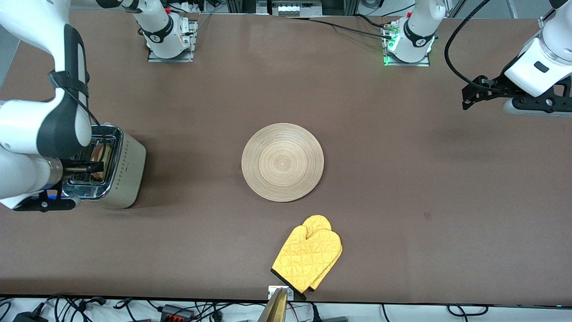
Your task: Move plate and put bread in toaster
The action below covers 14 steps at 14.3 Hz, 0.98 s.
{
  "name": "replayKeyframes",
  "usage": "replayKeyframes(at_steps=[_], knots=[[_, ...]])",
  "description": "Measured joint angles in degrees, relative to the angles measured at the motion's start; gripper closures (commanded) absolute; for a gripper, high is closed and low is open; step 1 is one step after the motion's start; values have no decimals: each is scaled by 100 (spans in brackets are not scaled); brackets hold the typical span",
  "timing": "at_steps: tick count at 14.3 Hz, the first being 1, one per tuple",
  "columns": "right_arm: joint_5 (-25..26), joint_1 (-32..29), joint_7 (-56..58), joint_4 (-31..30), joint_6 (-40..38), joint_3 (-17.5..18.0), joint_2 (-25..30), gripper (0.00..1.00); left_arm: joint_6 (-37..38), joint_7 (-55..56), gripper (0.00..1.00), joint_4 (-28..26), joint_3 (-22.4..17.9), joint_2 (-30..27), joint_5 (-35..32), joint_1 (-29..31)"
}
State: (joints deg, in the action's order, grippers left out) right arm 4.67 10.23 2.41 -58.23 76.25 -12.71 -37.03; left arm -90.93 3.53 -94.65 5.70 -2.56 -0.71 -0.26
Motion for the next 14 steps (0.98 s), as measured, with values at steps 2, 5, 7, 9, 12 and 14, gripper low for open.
replayKeyframes(at_steps=[2, 5, 7, 9, 12, 14], knots=[[-464, -1, 0, 24, -82, 3, 310, 0, 2, 0, 0, 0, 0, 0, 0, 1], [-910, -1, 0, 28, -85, 7, 639, 0, 3, 0, 0, 1, -1, 0, 0, 2], [-1208, -12, 0, 42, -35, 4, 738, 0, 3, 0, 0, 1, -1, 0, 0, 1], [-1461, -109, -1, 46, 106, -8, 779, 0, 3, 0, 0, 1, -2, 0, 0, 2], [-1698, -434, 5, 46, 161, -15, 783, 0, 3, 0, 0, 1, -2, 0, 0, 2], [-1736, -631, 27, 46, 137, -16, 783, 0, 4, 0, 0, 1, -2, 0, 0, 3]])
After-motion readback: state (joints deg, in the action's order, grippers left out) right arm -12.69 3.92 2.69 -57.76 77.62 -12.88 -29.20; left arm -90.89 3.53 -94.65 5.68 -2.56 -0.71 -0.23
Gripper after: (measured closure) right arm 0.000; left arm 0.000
